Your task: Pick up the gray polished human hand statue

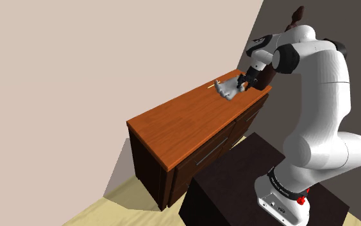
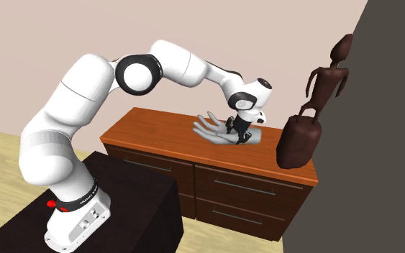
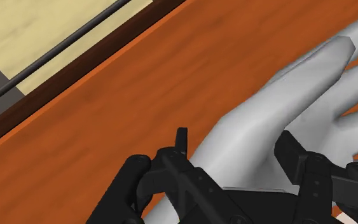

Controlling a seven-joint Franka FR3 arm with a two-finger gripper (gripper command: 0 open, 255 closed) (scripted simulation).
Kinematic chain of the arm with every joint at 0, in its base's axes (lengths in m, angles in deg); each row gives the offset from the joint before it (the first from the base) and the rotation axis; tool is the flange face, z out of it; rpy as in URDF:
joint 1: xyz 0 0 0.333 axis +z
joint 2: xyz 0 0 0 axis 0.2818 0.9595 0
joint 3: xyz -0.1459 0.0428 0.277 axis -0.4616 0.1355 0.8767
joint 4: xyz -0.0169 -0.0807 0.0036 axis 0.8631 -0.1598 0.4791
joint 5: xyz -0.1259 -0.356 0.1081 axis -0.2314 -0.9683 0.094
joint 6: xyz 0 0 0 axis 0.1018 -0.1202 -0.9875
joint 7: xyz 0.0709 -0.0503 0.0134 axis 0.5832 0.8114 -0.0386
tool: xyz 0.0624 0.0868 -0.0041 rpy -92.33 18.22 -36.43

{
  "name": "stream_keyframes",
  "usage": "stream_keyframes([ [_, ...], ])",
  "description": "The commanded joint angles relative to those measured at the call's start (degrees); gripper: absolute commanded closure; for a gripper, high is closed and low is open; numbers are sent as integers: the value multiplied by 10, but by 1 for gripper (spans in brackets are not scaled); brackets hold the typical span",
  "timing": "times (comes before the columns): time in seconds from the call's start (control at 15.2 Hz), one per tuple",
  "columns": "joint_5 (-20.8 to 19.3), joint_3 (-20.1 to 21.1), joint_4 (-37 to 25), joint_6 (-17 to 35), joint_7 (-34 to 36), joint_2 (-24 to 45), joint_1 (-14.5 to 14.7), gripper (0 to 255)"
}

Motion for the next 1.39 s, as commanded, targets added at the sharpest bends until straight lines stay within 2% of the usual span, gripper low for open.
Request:
stream_keyframes([
  [0.0,1,1,0,1,-1,1,0,255],
  [0.53,1,1,-1,1,0,2,0,255],
  [1.32,-16,-9,-18,-58,20,-44,3,255],
])
